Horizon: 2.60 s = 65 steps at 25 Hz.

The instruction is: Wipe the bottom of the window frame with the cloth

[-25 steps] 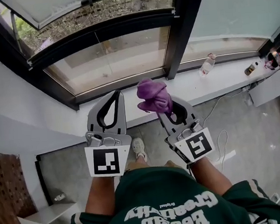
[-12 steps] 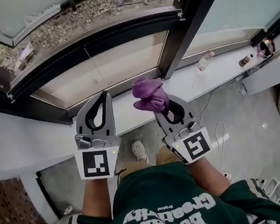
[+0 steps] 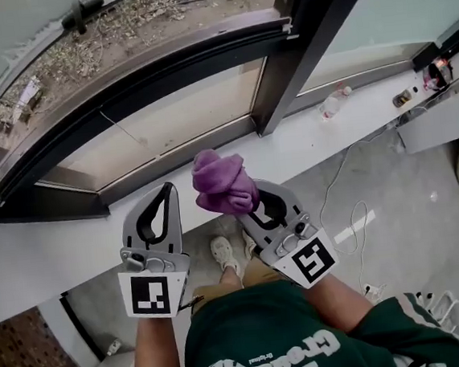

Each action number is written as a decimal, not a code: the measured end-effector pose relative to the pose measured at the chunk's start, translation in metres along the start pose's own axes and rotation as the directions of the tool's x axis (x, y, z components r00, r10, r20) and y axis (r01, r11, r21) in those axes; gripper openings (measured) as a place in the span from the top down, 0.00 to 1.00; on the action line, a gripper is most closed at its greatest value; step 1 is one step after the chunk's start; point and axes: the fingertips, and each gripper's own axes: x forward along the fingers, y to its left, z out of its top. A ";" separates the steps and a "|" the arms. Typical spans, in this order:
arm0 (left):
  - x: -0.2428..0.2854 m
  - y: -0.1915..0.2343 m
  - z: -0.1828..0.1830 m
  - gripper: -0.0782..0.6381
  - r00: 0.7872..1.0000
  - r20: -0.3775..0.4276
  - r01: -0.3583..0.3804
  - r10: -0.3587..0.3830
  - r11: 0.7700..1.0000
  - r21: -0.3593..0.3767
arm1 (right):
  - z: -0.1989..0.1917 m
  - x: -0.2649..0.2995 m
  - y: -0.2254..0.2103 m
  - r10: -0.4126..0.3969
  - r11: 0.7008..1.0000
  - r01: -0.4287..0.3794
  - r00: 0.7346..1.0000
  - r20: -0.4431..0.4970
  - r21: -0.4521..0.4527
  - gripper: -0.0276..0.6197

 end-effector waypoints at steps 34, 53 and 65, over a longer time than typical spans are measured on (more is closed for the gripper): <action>-0.101 0.218 -0.395 0.88 0.960 -0.234 -0.186 0.154 0.975 -0.122 | -0.406 0.211 0.181 0.147 0.939 -0.043 0.947 -0.285 0.342 0.83; -0.140 0.306 -0.568 0.88 0.897 -0.308 -0.387 0.316 0.899 -0.204 | -0.614 0.343 0.317 0.365 0.904 -0.211 0.833 -0.415 0.372 0.83; -0.156 0.329 -0.614 0.88 0.839 -0.407 -0.486 0.360 0.833 -0.264 | -0.672 0.350 0.328 0.389 0.904 -0.202 0.753 -0.531 0.376 0.83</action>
